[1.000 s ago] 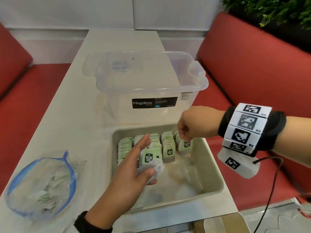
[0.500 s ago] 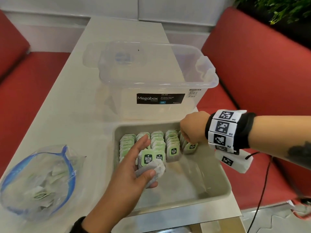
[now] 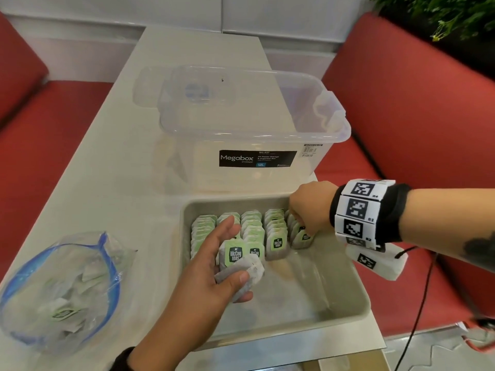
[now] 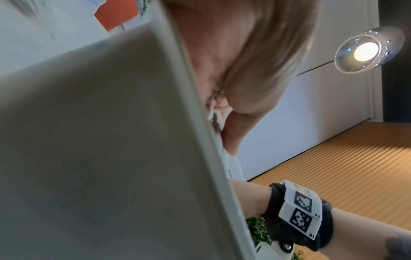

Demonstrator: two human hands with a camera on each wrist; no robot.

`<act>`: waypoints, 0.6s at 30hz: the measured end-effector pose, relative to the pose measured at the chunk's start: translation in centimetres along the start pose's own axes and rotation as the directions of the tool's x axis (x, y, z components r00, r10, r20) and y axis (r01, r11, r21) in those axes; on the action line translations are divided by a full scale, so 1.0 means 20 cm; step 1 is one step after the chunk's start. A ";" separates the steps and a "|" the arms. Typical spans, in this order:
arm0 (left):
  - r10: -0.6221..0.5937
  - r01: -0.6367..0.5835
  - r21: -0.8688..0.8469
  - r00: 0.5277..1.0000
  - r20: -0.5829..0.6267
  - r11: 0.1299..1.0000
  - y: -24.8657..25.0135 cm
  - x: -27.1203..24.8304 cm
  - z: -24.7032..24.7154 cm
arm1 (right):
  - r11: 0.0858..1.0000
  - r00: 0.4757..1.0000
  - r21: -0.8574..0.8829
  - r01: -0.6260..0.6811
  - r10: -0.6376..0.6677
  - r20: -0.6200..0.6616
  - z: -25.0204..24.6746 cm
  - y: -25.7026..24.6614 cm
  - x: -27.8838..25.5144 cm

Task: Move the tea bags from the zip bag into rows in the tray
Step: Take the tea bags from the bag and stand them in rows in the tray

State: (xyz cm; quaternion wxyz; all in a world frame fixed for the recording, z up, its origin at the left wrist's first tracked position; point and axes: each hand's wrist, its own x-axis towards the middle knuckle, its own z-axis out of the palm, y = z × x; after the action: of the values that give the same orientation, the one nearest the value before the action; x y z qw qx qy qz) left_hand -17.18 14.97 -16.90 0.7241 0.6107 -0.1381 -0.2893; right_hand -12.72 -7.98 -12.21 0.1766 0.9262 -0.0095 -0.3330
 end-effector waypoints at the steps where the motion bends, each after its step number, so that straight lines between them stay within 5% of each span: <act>1: -0.007 0.007 -0.015 1.000 -0.013 1.000 0.00 0.00 0.00 | 1.000 1.000 0.005 0.000 0.000 -0.003 0.00 0.00 -0.01; 7: -0.217 0.178 -0.387 0.974 -0.060 0.905 0.08 0.03 -0.01 | 0.963 0.962 0.226 0.144 -0.083 -0.262 -0.08 -0.01 -0.12; 12: -0.250 0.207 -0.527 0.968 -0.010 0.824 0.14 0.02 -0.01 | 0.749 0.746 0.310 0.586 -0.349 -0.567 -0.11 -0.09 -0.26; 15: -0.253 0.225 -0.525 0.967 0.019 0.821 0.16 0.01 0.00 | 0.665 0.628 0.242 0.707 -0.433 -0.646 -0.07 -0.14 -0.30; 18: -0.255 0.230 -0.504 0.967 0.021 0.832 0.16 0.00 0.01 | 0.570 0.580 0.300 0.765 -0.406 -0.706 -0.06 -0.12 -0.32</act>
State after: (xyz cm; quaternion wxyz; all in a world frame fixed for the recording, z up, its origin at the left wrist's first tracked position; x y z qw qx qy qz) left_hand -16.49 15.18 -13.74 0.8184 0.4202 0.0373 -0.3903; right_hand -17.25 -4.36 -8.16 -0.2474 0.9291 0.2675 -0.0635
